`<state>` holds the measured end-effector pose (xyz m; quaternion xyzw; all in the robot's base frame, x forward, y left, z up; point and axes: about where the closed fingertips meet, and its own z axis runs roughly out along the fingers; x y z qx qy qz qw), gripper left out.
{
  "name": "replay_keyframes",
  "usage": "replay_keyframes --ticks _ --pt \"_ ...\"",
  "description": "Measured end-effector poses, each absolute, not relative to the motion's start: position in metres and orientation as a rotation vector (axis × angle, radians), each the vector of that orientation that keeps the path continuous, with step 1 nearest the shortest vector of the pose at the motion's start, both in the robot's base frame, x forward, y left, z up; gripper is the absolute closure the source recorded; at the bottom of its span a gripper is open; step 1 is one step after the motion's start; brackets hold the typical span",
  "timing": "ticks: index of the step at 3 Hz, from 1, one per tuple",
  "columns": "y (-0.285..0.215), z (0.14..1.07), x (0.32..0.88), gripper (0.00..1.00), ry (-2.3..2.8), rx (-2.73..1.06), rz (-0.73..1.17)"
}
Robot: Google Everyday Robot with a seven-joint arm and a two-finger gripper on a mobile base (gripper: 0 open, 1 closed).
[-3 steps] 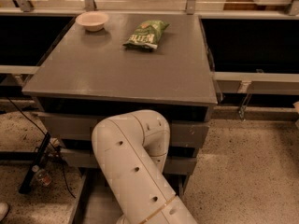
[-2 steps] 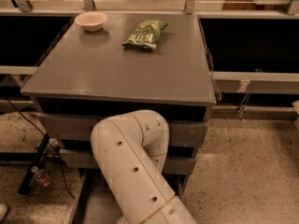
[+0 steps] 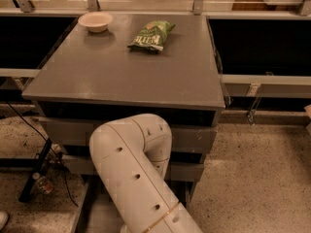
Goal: Pick rxbar blueberry from bottom drawer and place on counter
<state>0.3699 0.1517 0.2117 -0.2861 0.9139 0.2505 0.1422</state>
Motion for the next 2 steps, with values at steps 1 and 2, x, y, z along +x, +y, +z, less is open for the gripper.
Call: replay_keyframes --ticks 1,2 --pt "0.1517 0.2117 0.3699 0.00 2.637 -0.826 0.723" --pt "0.1501 0.2147 0.3641 0.00 2.532 -0.835 0.730"
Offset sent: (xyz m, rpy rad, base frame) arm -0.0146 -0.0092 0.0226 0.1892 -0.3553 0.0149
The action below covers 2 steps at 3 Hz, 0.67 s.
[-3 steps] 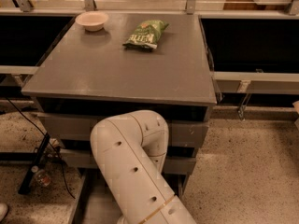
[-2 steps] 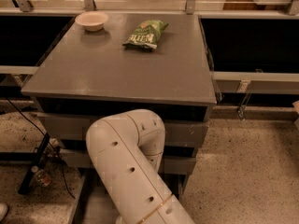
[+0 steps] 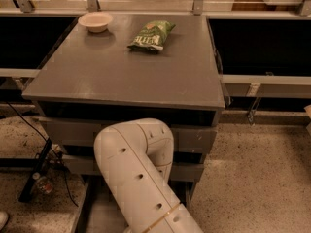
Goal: Pick rxbar blueberry from bottom drawer and place on counter
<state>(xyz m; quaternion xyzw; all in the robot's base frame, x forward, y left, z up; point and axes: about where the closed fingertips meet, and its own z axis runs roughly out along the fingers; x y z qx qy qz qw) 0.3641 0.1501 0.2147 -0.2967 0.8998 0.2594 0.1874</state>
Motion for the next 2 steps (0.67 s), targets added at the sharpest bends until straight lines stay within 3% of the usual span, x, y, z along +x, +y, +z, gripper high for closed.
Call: replay_keyframes --ticks 1,2 --pt "0.1386 0.2137 0.3318 0.00 2.456 -0.863 0.688" --pt "0.1401 0.2237 0.3350 0.00 2.358 -0.831 0.625"
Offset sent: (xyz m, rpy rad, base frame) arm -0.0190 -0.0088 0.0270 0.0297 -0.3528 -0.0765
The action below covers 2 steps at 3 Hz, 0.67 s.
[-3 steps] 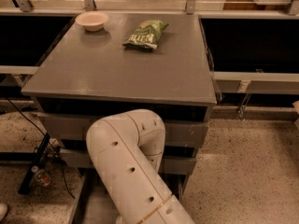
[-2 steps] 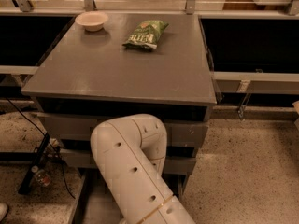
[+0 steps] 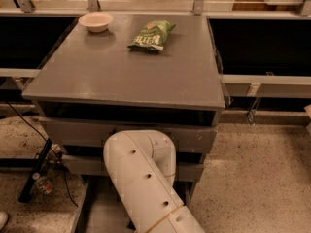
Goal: Pick rxbar blueberry from bottom drawer and place on counter
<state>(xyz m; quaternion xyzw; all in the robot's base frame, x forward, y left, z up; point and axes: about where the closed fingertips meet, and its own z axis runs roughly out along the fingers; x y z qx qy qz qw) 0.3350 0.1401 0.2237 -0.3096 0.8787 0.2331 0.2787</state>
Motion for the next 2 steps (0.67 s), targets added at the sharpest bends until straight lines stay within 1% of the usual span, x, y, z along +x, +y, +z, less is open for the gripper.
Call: replay_keyframes --ticks 1,2 --pt "0.142 0.229 0.343 0.00 2.318 -0.814 0.612" --pt "0.161 0.231 0.337 0.00 2.346 -0.850 0.602"
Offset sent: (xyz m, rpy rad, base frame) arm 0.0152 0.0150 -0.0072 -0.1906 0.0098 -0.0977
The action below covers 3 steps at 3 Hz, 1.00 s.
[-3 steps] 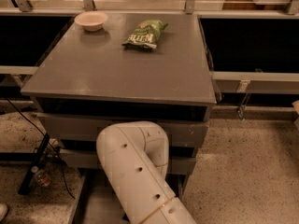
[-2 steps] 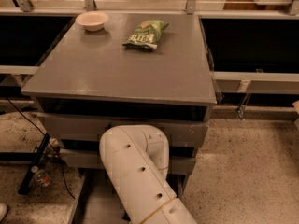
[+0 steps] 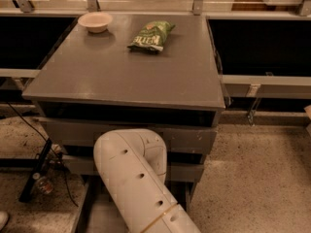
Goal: Pick rxbar blueberry from bottom drawer and place on counter
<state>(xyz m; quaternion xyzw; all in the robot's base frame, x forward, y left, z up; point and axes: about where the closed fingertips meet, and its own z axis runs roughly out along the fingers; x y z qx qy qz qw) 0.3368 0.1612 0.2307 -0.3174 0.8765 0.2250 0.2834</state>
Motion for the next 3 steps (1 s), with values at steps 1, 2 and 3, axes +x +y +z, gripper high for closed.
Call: replay_keyframes --ticks 1,2,3 --pt "0.199 0.235 0.333 0.00 2.378 -0.890 0.535" --pt "0.211 0.231 0.337 0.00 2.437 -0.882 0.427" --pt "0.197 0.220 0.346 0.00 2.520 -0.816 0.253"
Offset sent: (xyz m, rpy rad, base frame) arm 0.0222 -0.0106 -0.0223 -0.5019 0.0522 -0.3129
